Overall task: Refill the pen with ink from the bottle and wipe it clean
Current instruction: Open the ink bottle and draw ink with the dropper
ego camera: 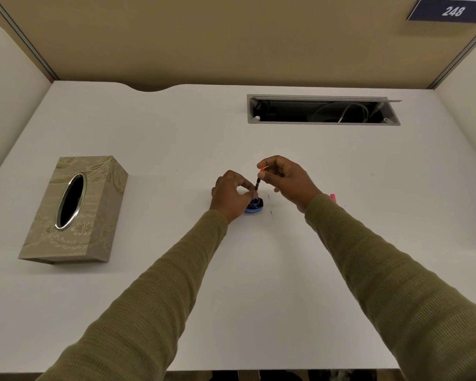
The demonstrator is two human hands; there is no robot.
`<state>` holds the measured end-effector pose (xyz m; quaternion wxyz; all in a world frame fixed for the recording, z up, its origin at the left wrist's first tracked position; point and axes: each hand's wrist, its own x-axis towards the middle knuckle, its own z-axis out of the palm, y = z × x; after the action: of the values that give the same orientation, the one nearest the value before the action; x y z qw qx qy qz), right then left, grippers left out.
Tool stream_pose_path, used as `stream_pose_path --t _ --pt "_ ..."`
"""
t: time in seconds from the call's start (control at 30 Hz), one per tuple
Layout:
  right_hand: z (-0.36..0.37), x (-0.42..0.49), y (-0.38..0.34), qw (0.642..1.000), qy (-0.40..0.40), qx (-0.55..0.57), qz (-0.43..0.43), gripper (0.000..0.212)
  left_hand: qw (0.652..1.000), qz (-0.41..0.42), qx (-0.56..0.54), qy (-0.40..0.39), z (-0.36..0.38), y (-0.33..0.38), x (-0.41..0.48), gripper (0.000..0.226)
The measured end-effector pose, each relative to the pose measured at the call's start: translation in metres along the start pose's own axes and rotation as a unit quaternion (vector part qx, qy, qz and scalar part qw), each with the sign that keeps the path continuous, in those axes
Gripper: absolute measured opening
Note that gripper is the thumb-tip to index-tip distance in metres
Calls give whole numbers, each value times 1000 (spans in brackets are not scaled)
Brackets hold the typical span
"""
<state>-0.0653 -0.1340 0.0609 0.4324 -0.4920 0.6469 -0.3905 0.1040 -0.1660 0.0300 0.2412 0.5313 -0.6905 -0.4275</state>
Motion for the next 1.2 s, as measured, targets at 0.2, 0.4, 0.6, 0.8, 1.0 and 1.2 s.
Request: stream_pose_path --t 0.2,0.4,0.6,0.8,1.0,1.2 --pt "2 2 -1 1000 9 6 8 5 1000 -4 -4 -2 1 1 0 11" --pt "0 2 0 1000 1 4 5 13 1000 -5 1 -2 -1 3 1 11" --pt "0 5 0 1000 14 22 13 13 1000 -4 -4 0 -1 4 2 18" --pt "-4 5 -1 999 -3 29 12 16 1000 -7 2 -5 -1 5 3 18" --pt "-4 7 -1 999 8 43 20 14 1000 -5 2 -3 -1 5 4 10" --pt "-3 8 -2 999 3 34 15 14 1000 -8 4 -1 -2 5 6 8"
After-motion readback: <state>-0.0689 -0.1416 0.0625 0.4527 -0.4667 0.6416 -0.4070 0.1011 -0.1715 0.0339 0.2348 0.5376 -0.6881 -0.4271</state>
